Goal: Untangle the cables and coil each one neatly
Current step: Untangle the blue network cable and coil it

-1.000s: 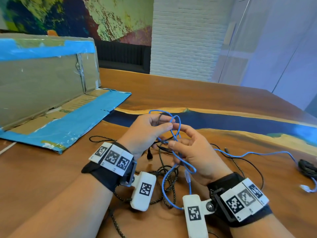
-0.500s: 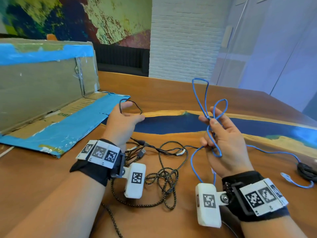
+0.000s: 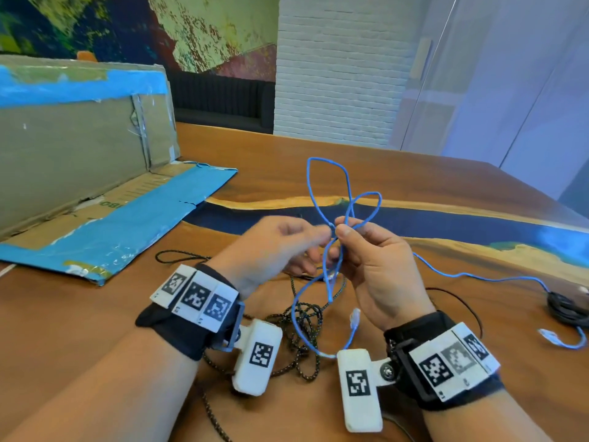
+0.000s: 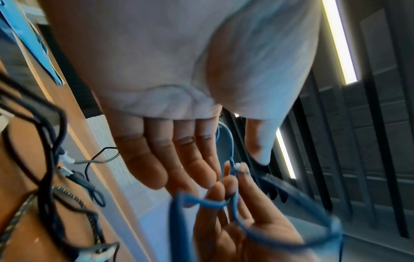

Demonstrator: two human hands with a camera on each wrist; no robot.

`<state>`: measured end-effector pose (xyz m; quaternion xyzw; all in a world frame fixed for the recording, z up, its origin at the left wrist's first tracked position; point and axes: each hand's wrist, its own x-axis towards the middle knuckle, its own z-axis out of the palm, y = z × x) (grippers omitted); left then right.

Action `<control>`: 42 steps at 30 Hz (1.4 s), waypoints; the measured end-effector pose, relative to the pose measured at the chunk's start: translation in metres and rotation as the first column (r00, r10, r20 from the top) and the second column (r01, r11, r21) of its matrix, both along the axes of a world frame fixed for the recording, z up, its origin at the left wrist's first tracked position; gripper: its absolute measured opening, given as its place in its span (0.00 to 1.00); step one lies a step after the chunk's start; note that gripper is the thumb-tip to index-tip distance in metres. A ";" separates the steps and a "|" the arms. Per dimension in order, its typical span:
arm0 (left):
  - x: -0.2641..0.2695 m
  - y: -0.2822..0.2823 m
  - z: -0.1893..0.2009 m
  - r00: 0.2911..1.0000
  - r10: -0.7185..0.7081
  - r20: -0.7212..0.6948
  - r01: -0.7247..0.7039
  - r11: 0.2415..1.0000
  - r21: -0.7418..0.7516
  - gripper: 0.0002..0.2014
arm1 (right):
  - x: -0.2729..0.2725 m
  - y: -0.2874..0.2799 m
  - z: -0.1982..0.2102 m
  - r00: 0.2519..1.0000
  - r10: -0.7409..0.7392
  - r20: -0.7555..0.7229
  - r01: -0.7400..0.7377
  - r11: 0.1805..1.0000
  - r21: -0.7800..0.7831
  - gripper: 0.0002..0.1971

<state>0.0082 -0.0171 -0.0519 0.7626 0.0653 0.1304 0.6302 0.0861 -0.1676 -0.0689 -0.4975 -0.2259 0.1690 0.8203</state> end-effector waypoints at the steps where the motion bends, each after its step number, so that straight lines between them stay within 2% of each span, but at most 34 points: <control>1: 0.000 -0.003 -0.002 0.999 -0.048 -0.020 0.049 0.997 0.054 0.11 | -0.001 0.001 -0.001 1.000 0.003 -0.009 -0.003 1.000 -0.009 0.04; 3: 0.000 -0.003 -0.004 0.998 -0.061 -0.025 0.063 0.994 0.088 0.04 | -0.002 0.002 -0.003 1.000 0.011 -0.013 -0.012 0.999 -0.051 0.04; 9: 0.002 0.003 -0.006 1.000 0.015 0.009 -0.015 1.000 -0.010 0.07 | -0.001 0.004 -0.007 0.999 0.036 -0.010 -0.037 0.993 -0.114 0.03; 12: 0.006 0.005 -0.003 0.985 0.160 0.071 -0.139 0.960 -0.245 0.10 | 0.003 0.003 -0.009 1.000 0.003 -0.028 -0.006 0.994 -0.113 0.03; 15: 0.007 0.018 0.006 0.940 0.307 0.151 -0.192 0.840 -0.508 0.12 | 0.010 0.000 -0.010 0.998 -0.023 -0.052 0.018 0.994 -0.108 0.08; 18: 0.004 0.032 0.010 0.893 0.408 0.190 -0.226 0.772 -0.594 0.13 | 0.013 -0.002 -0.010 0.995 -0.026 -0.098 0.017 0.995 -0.094 0.11; 22: 0.000 0.031 0.012 0.880 0.412 0.237 -0.202 0.775 -0.599 0.12 | 0.016 -0.005 -0.008 0.993 -0.032 -0.116 0.024 0.997 -0.072 0.12; 25: -0.001 0.029 0.012 0.873 0.395 0.285 -0.170 0.796 -0.581 0.13 | 0.018 -0.007 -0.008 0.997 -0.007 -0.075 0.001 0.997 -0.082 0.13; 30: -0.003 0.024 0.013 0.908 0.287 0.305 -0.055 0.804 -0.592 0.15 | 0.012 -0.007 -0.013 0.989 0.150 0.008 -0.141 0.947 -0.288 0.15; 33: -0.004 0.022 0.013 0.925 0.228 0.305 0.011 0.784 -0.620 0.15 | 0.012 -0.005 -0.013 0.989 0.149 0.010 -0.137 0.931 -0.339 0.16; 37: -0.005 0.023 0.014 0.926 0.222 0.304 0.018 0.781 -0.624 0.16 | 0.019 -0.006 -0.012 0.999 0.034 0.041 -0.023 0.970 -0.243 0.24; 39: -0.005 0.024 0.013 0.927 0.222 0.301 -0.002 0.808 -0.590 0.16 | 0.024 -0.011 -0.008 1.000 -0.016 0.001 0.016 0.996 -0.090 0.20; 41: -0.005 0.023 0.013 0.928 0.230 0.294 -0.039 0.842 -0.538 0.17 | 0.027 -0.018 -0.002 0.999 0.010 -0.046 -0.007 0.998 0.066 0.15; 42: -0.005 0.023 0.013 0.929 0.227 0.293 -0.048 0.858 -0.512 0.17 | 0.028 -0.021 0.000 0.999 0.034 -0.034 -0.031 0.995 0.093 0.14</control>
